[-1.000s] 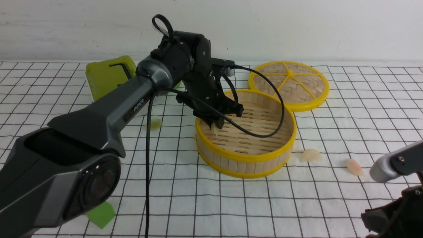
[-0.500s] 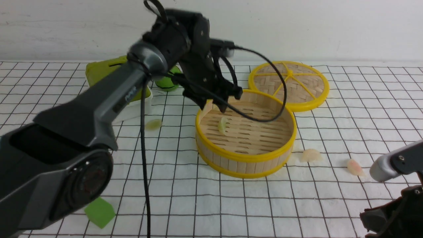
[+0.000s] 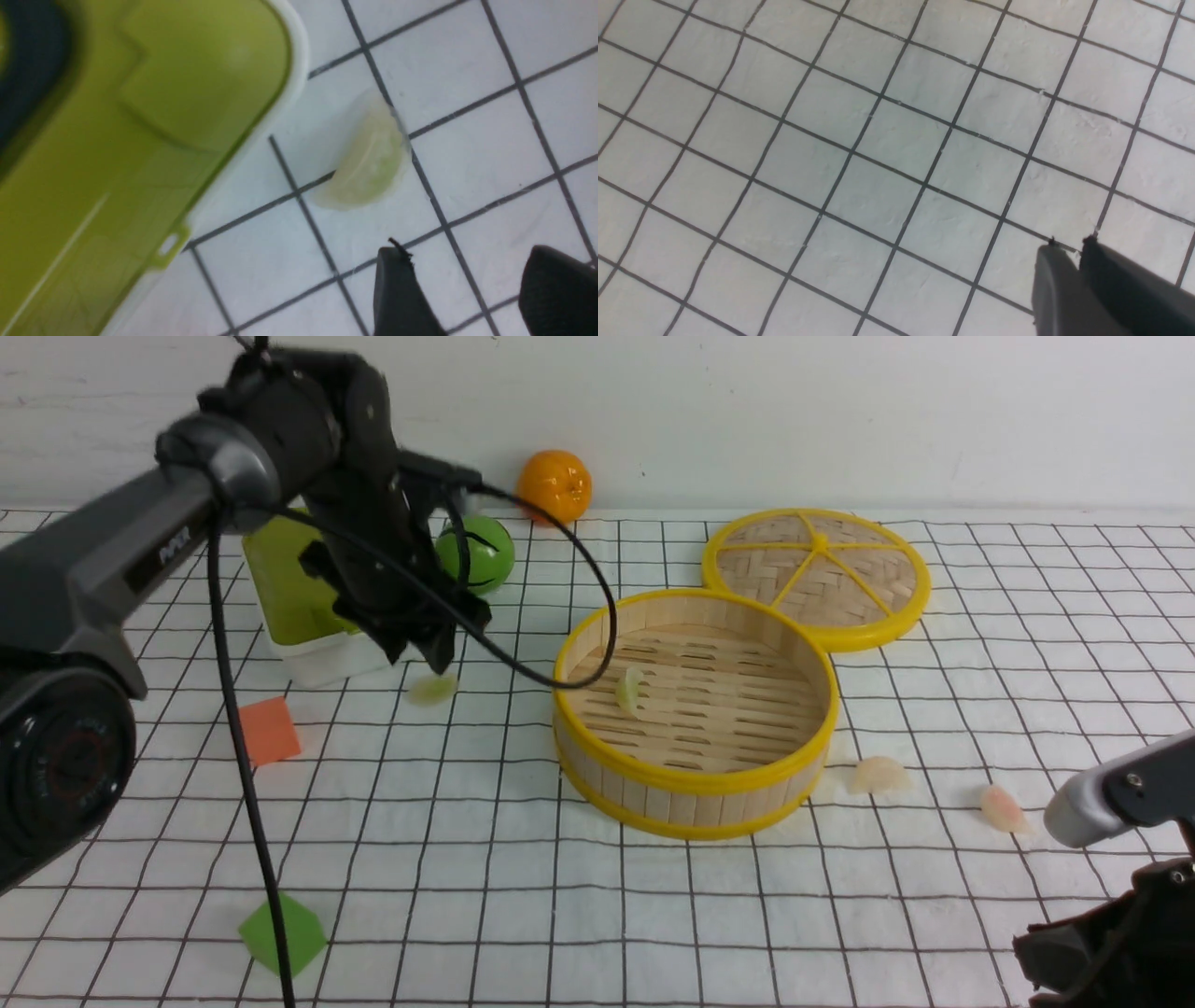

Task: Put the dumplings into the steamer on the table with the white tablecloth.
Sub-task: 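Reach for and grasp a dumpling on the table with the left gripper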

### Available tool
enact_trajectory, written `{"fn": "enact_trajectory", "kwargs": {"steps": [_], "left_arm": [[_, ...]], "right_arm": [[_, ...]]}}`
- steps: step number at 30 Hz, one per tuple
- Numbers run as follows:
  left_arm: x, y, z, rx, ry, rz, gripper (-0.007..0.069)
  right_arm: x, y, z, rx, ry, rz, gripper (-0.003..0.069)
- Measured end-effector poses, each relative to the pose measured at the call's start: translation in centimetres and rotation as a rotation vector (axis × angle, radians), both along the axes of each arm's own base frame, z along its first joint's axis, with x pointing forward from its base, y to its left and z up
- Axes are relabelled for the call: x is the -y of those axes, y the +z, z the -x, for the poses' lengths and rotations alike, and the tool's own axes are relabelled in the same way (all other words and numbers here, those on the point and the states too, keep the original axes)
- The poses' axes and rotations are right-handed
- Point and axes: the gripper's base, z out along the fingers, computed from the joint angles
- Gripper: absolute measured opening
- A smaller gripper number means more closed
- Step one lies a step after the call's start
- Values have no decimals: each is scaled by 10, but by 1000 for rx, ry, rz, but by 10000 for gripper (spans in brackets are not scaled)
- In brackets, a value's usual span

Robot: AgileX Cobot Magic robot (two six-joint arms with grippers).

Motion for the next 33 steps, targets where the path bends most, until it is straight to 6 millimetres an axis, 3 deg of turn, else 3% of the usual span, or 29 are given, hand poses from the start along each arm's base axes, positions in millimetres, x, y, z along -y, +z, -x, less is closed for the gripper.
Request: {"fn": "enact_trajectory", "kwargs": {"steps": [3,17,24,30,33], "left_arm": [[4,-14,-6,30,-25,11,352],[4,-38,-19,78,28,4,350],[4,-31,-18,46,104,33,335],[3,-4,-20,74,126,36,334],[3,-2,-23,102,126,43,334]], "right_arm": [[0,0,0,0,-1,-3,78],[0,0,0,2,-2,-4,92],[0,0,0,3,-2,-4,95],[0,0,0,4,-2,-4,102],[0,0,0,4,-2,-4,102]]}}
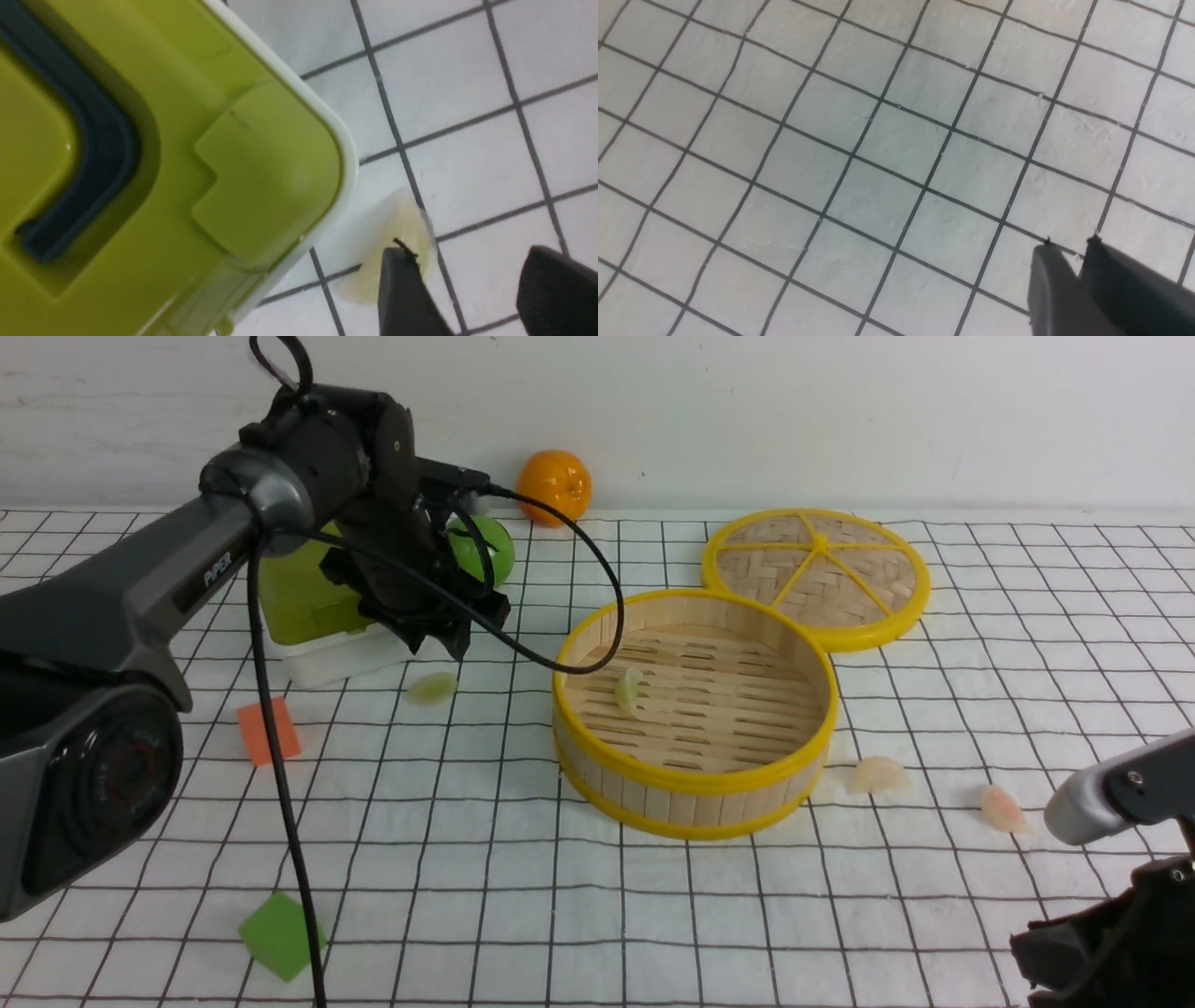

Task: Put the dumplings into the steamer on the table with the white tablecloth.
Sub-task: 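Reach for and grasp a dumpling on the table with the left gripper, then place the dumpling into the bamboo steamer basket with the left gripper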

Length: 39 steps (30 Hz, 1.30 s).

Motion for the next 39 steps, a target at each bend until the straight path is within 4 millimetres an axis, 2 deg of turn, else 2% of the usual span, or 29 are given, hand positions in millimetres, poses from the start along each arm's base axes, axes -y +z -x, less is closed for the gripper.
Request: {"fn": "enact_trajectory", "kwargs": {"steps": [4,8,9,11,14,18,20,22,25,27,28,29,30,32,34,35,36,37,39], "left_arm": [[1,-17,-4,-13,-6,-7,334],[1,-47,-6,-88,-11,-33,322],[1,-47,-6,-88,-11,-34,322],[1,-47,-5,-103,-12,-39,274],[0,-44,-4,-121,4,-37,180],[2,-35,1,-184,67,4,160],[7,-18,2,-184,90,77,160],[13,6,1,-140,91,169,160],[29,58,8,-77,70,404,160],[43,86,16,-70,34,558,160],[51,96,22,-72,12,615,160],[55,98,23,-73,4,624,160],[68,103,29,-88,-23,663,160],[94,96,39,-120,-49,643,160],[109,88,43,-129,-49,600,160],[128,71,47,-125,-31,515,160],[130,69,47,-123,-28,506,160],[146,51,49,-109,-4,431,160],[156,37,49,-85,26,371,160]], "right_arm": [[0,0,0,0,0,0,104],[0,0,0,0,0,0,107],[0,0,0,0,0,0,108],[0,0,0,1,0,0,111],[0,0,0,1,0,0,113],[0,0,0,1,0,0,118],[0,0,0,1,0,0,120],[0,0,0,2,-1,0,122],[0,0,0,4,-1,-1,124],[0,0,0,5,-1,-1,125],[0,0,0,6,-2,-1,125],[0,0,-1,7,-2,-1,125],[0,0,-1,7,-2,-2,125],[0,0,-1,8,-2,-2,125],[0,0,-1,8,-2,-2,127],[0,0,-1,8,-2,-2,129],[0,0,-1,8,-2,-2,129],[0,0,-1,8,-2,-2,130],[0,0,-1,8,-2,-2,132]]}}
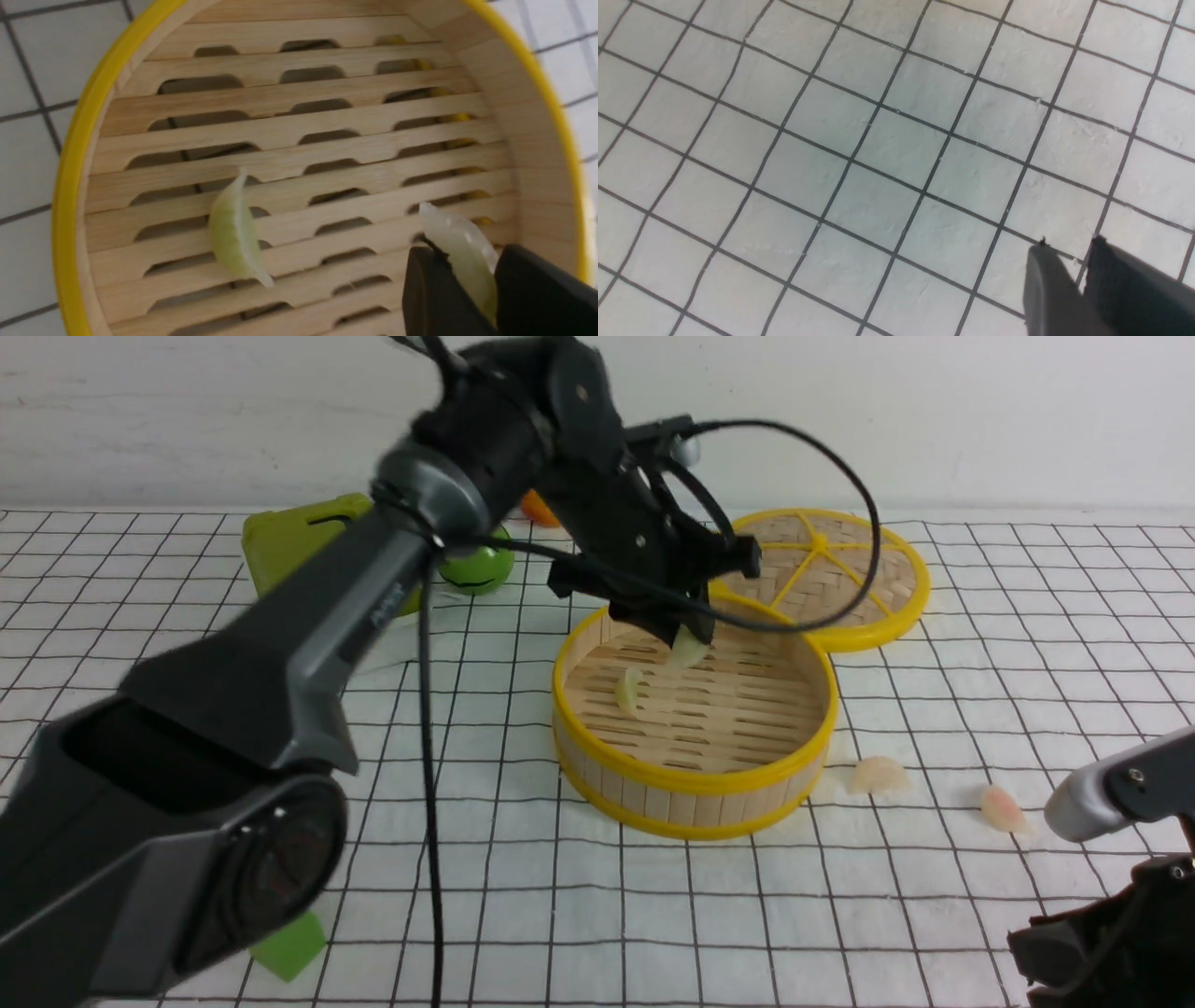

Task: Put the dumplings into the steamer on the table with the white tablecloth.
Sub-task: 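Place the dumpling into the bamboo steamer basket with the left gripper, then reach for and grasp a dumpling lying on the table beside the steamer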

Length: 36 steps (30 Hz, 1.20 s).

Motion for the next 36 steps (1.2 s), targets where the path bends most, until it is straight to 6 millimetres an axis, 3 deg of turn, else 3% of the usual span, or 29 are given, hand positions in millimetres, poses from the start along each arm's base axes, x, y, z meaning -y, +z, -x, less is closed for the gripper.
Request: {"fn": "enact_trajectory", "kwargs": {"steps": [4,12,18,21,24,26,27,29,33,34,35,36], "left_arm": [[13,-23,-3,40,65,-69,160],[13,-45,-10,17,162,-82,171],[15,-46,-9,-8,168,-57,322],[14,-36,-5,-12,159,-57,377],[9,-1,2,25,130,-53,382],[2,40,14,86,92,-39,365],[1,45,15,95,89,-37,362],[-12,108,36,227,38,7,302],[-45,203,84,457,-20,29,183],[-48,207,87,471,-22,22,177],[-65,234,106,537,-11,-2,127],[-69,241,112,556,-4,-4,123]], "right_arm": [[0,0,0,0,0,0,135],[0,0,0,-1,0,0,135],[-1,0,0,-4,-5,-13,136],[-1,-1,1,-20,-1,-10,136],[0,0,0,-81,-8,-4,140],[2,3,-7,-131,-37,-8,147],[2,3,-8,-141,-40,-8,149],[8,9,-24,-180,-105,-19,169],[21,15,-63,-191,-208,-37,241],[21,15,-67,-194,-214,-40,245],[27,13,-84,-200,-258,-59,283],[28,13,-86,-202,-265,-64,288]]}}
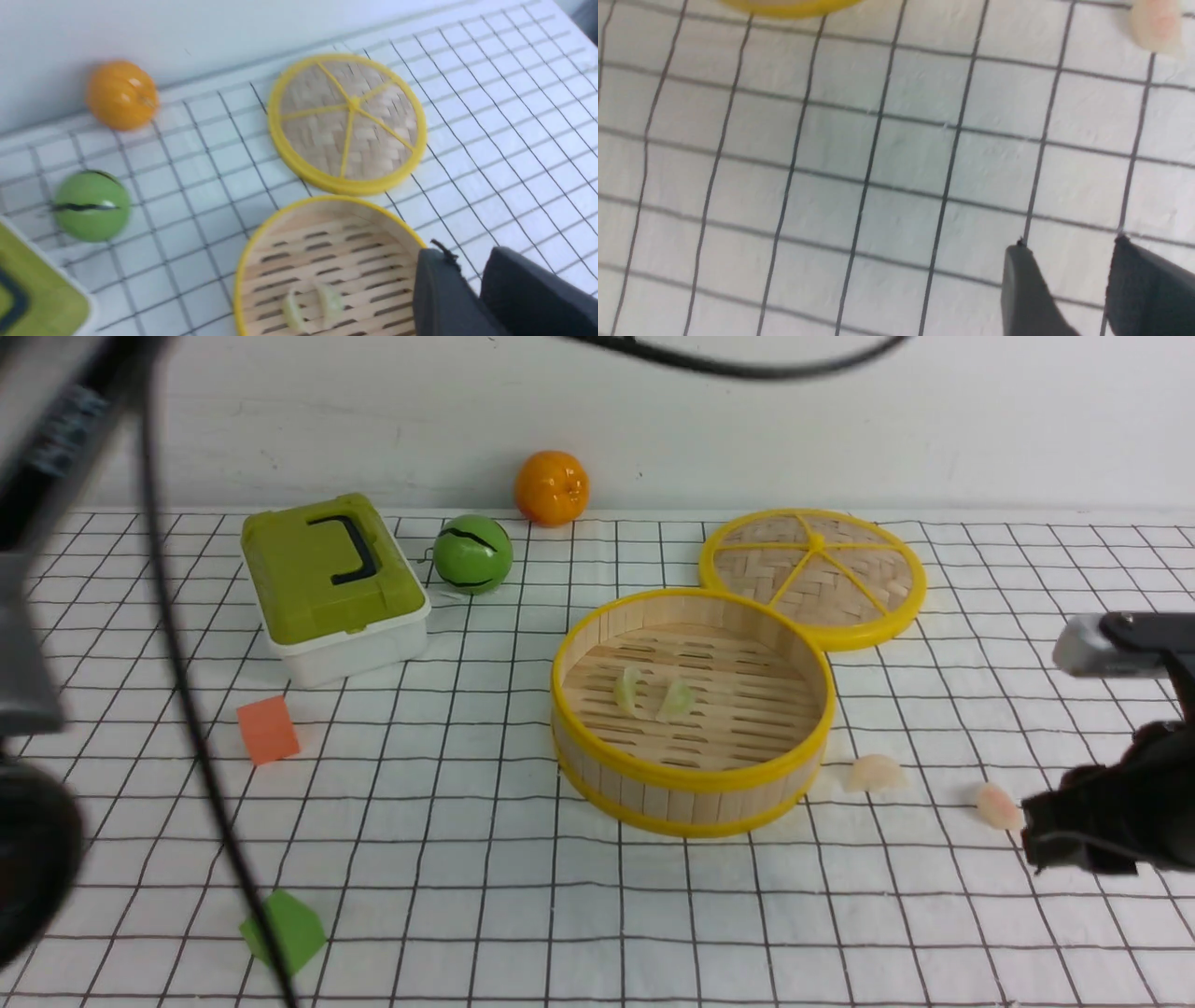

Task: Put the dumplings into the steamer on the table with the white tablecloth.
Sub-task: 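Reach for and grasp a dumpling lying on the table beside the steamer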

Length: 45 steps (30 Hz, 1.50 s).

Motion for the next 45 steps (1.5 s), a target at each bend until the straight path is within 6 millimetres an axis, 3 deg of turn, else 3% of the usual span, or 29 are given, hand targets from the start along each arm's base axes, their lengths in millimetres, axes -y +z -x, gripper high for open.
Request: {"fn": "enact_trajectory", "kwargs": {"steps": [1,2,3,7,10,12,13,15,16,17,20,23,28,33,38,39,40,43,45], "left_arm": [[-17,19,19,42,33,-17,87],[-19,19,21,38,36,-25,79],[-36,34,41,69,65,-43,55],[-74,41,92,59,99,-101,34],[-103,26,133,7,121,-133,34],[-121,5,161,-36,140,-129,34],[-122,2,164,-42,142,-129,34],[-137,-26,187,-37,145,-113,36],[-137,-33,187,-43,144,-116,36],[-145,-55,200,-35,142,-109,37],[-158,-89,220,-36,141,-112,39],[-168,-124,233,-88,147,-169,39],[-180,-159,238,-203,196,-332,39],[-190,-182,241,-297,270,-446,39],[-195,-201,243,-338,365,-442,39],[-196,-207,245,-337,388,-407,39],[-196,-207,245,-334,393,-397,39],[-200,-216,253,-276,412,-292,39],[-201,-218,256,-231,401,-245,40]], "right_arm": [[5,-5,-18,-2,-45,-20,330],[6,-4,-18,2,-49,-22,335],[8,-11,-34,6,-76,-29,365],[10,-30,-63,29,-103,-11,393],[13,-46,-86,50,-66,56,398],[15,-56,-103,61,-44,100,398],[16,-58,-104,59,-40,104,398],[17,-71,-121,41,-18,136,398],[17,-72,-122,40,-18,136,398],[17,-82,-130,7,1,153,398],[18,-98,-137,-59,23,164,388],[19,-101,-141,-83,42,178,332],[19,-99,-139,-113,53,179,167],[18,-88,-130,-174,60,163,165],[12,-41,-135,-97,34,100,165],[4,-25,-136,-61,29,57,165],[3,-25,-136,-61,28,50,165],[-38,1,-141,28,41,-113,165],[-63,5,-142,79,65,-166,165]]}}
